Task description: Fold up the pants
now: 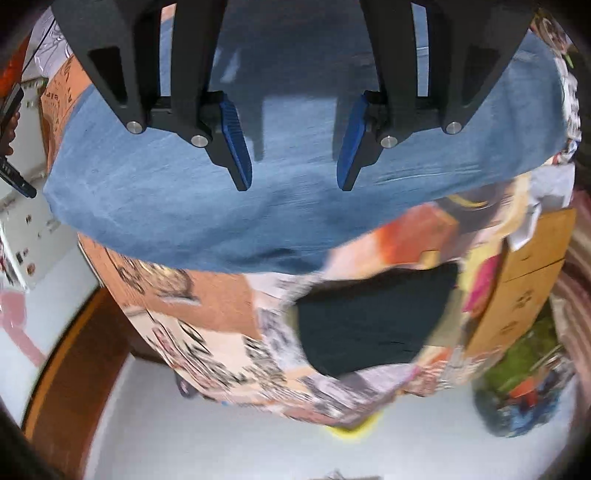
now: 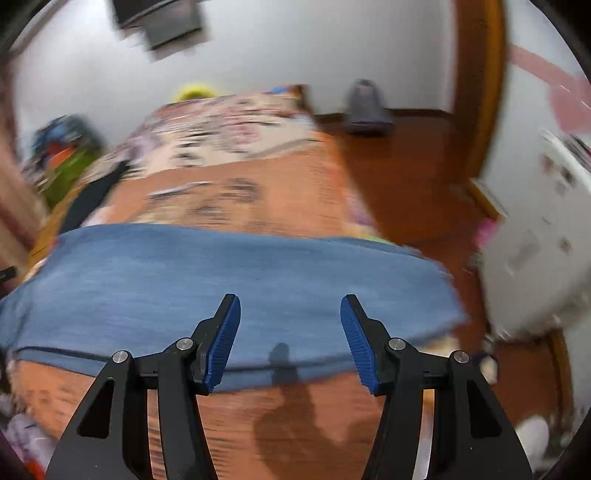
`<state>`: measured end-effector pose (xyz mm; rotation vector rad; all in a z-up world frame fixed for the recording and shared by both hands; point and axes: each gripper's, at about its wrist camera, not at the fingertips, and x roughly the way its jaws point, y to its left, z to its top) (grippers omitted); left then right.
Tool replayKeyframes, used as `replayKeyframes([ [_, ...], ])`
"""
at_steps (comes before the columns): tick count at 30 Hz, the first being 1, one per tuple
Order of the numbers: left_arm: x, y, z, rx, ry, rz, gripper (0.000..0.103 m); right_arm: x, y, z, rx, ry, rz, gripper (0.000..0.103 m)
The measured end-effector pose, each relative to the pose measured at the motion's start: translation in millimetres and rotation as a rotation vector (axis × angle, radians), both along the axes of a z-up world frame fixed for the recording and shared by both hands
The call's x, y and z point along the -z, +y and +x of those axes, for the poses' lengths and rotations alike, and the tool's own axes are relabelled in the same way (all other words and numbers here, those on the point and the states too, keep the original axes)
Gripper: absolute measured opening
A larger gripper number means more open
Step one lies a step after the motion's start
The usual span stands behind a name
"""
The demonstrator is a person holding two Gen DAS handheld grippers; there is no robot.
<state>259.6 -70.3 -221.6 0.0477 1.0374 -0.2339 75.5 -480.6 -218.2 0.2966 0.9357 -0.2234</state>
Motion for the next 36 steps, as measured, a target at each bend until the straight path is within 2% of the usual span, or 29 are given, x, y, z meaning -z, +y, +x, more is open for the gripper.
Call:
replayKeyframes([
  [4, 17.7, -49.2, 6.7, 0.083, 0.045, 0.031, 0.049, 26.4, -52.8, -20.3, 0.156, 0.033, 0.102, 0.053],
  [6, 27.3, -63.9, 7.2, 0.116, 0.082, 0.015, 0.052, 36.3, -65.0, -24.3, 0.195, 0.049, 0.153, 0.053],
  [8, 33.0, -74.6, 5.4, 0.113, 0.071, 0.022, 0.063, 43.2, -71.2, -24.3, 0.209, 0.049, 0.181, 0.053],
  [10, 35.7, -79.2, 6.3, 0.102, 0.063, 0.022, 0.067, 49.5, -72.7, -18.6, 0.205, 0.046, 0.196, 0.053],
  [15, 39.1, -74.1, 7.7, 0.076, 0.073, -0.020, 0.071, 69.7, -74.4, -2.3, 0.200, 0.047, 0.247, 0.053],
  [17, 39.5, -75.0, 6.1, 0.073, 0.066, -0.013, 0.072, 72.3, -77.1, 1.3, 0.209, 0.011, 0.275, 0.049],
  [18, 39.6, -75.8, 5.2, 0.072, 0.062, -0.007, 0.072, 71.9, -80.2, 1.5, 0.210, -0.001, 0.282, 0.035],
  [19, 39.5, -76.3, 4.7, 0.069, 0.061, -0.003, 0.072, 71.3, -81.6, 3.8, 0.213, -0.009, 0.280, 0.018],
  [22, 39.0, -76.5, 5.1, 0.065, 0.066, 0.000, 0.072, 63.4, -84.2, 8.9, 0.210, -0.054, 0.265, 0.008],
  [26, 35.4, -78.7, 3.0, 0.073, 0.081, 0.020, 0.072, 28.8, -77.2, 9.3, 0.209, -0.142, 0.091, 0.006],
  [29, 32.0, -82.4, -3.8, 0.107, 0.077, 0.028, 0.072, 16.7, -76.7, 6.7, 0.209, -0.151, 0.031, 0.006],
  [31, 32.6, -83.7, -9.3, 0.117, 0.072, 0.029, 0.072, 24.8, -79.8, 6.3, 0.209, -0.121, 0.045, 0.006],
  [36, 30.5, -84.7, -15.0, 0.132, 0.068, 0.044, 0.072, 70.7, -82.9, 2.6, 0.209, 0.018, 0.116, 0.007],
])
